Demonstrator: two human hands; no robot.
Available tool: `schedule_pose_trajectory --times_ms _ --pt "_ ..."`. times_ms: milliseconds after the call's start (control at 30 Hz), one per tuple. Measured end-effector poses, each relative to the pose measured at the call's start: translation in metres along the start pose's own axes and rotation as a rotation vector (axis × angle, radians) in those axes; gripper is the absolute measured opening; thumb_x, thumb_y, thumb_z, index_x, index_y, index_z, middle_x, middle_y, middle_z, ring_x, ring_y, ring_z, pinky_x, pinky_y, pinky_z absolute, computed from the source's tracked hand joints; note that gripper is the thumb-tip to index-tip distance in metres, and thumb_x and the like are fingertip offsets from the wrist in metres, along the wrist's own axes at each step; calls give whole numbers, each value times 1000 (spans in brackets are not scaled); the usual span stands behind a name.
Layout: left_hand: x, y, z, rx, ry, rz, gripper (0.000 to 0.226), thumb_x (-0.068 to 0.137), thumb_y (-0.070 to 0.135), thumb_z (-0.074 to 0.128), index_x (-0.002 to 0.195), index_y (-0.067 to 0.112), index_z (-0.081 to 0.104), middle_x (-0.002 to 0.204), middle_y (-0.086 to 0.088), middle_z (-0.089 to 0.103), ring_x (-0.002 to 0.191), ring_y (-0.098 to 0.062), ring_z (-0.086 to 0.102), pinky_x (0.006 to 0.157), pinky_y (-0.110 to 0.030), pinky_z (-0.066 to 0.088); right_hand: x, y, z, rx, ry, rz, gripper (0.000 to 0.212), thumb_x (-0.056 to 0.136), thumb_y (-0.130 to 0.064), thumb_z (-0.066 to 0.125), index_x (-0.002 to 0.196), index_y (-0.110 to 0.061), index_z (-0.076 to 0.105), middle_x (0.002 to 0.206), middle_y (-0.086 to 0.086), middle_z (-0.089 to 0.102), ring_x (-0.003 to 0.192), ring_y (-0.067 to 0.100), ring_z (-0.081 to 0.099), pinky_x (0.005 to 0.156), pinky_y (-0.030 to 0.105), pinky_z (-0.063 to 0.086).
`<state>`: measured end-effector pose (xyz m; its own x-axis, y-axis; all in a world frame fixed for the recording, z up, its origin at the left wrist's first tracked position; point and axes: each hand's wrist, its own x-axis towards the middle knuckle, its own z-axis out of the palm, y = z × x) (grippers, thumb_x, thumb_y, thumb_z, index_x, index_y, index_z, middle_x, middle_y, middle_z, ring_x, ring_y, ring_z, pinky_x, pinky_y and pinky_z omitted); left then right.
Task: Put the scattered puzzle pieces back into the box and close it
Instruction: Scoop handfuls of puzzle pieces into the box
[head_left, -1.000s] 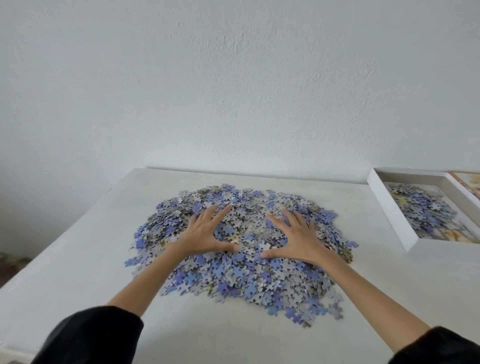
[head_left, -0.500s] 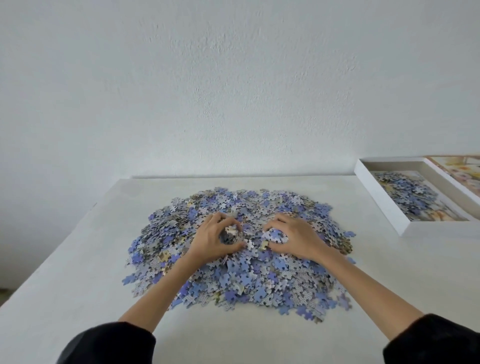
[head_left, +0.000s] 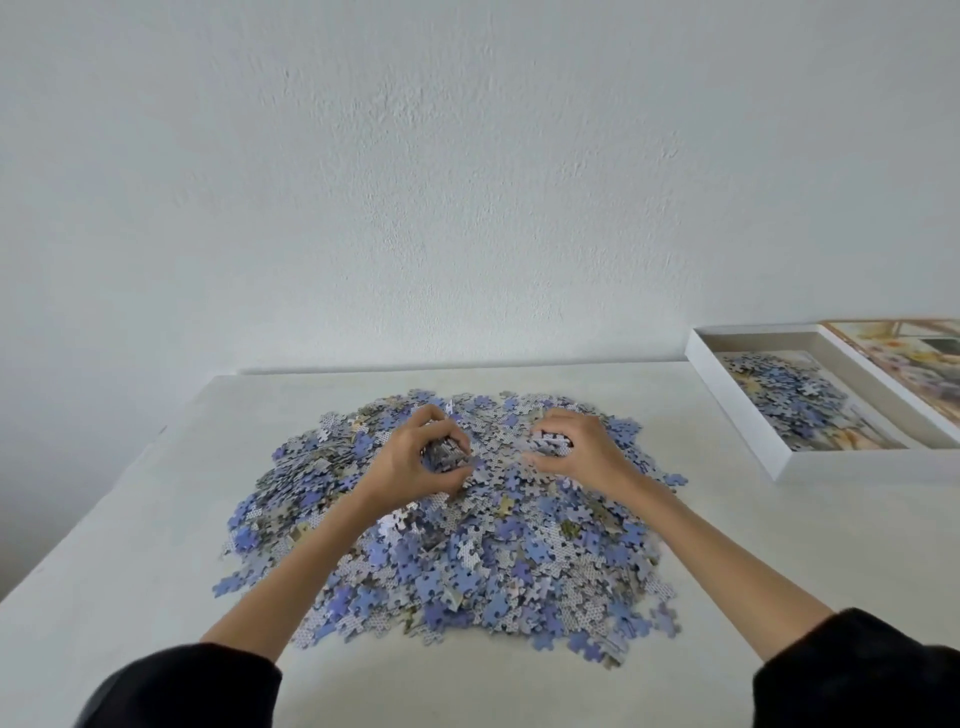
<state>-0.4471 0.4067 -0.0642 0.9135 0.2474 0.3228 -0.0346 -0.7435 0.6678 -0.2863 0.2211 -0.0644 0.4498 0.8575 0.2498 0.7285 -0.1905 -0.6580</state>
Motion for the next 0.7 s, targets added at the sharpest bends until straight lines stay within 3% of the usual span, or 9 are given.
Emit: schedule_pose_trajectory --times_ms 67,200,267,400,533,700 --pt "8 7 -1 6 10 45 24 68 42 68 87 28 62 98 0 50 86 -1 52 75 -5 41 4 4 -8 22 44 -44 31 78 -17 72 106 -6 66 91 -6 59 84 8 56 86 23 46" --pt "24 20 0 12 14 104 19 70 42 69 86 38 61 99 2 50 86 -5 54 73 -8 44 11 10 -27 30 89 -126 29 77 -18 73 102 -4 68 83 3 61 75 18 59 69 21 46" --pt "31 30 5 4 9 123 17 70 41 69 85 41 60 99 3 50 84 -6 55 70 -10 46 14 11 -40 45 96 -156 27 78 -19 72 102 -6 69 83 6 62 75 19 59 68 26 44" --pt "48 52 22 -1 19 179 18 71 39 69 86 35 60 98 1 49 81 -8 56 67 -11 47 17 21 -70 59 95 -201 25 78 -19 72 101 -8 69 82 -1 60 75 5 56 68 14 40" --pt "72 78 50 -9 3 223 19 72 38 71 87 32 61 99 0 50 83 -8 56 70 -15 49 14 43 -111 27 155 -216 20 77 -14 73 96 -10 71 80 8 62 72 17 58 62 25 43" --pt "115 114 92 -46 -28 267 18 71 33 73 85 31 62 97 -1 51 86 -10 57 74 -20 49 1 87 -171 -16 232 -189 16 76 -12 73 92 -9 71 79 9 63 68 14 56 57 23 44"
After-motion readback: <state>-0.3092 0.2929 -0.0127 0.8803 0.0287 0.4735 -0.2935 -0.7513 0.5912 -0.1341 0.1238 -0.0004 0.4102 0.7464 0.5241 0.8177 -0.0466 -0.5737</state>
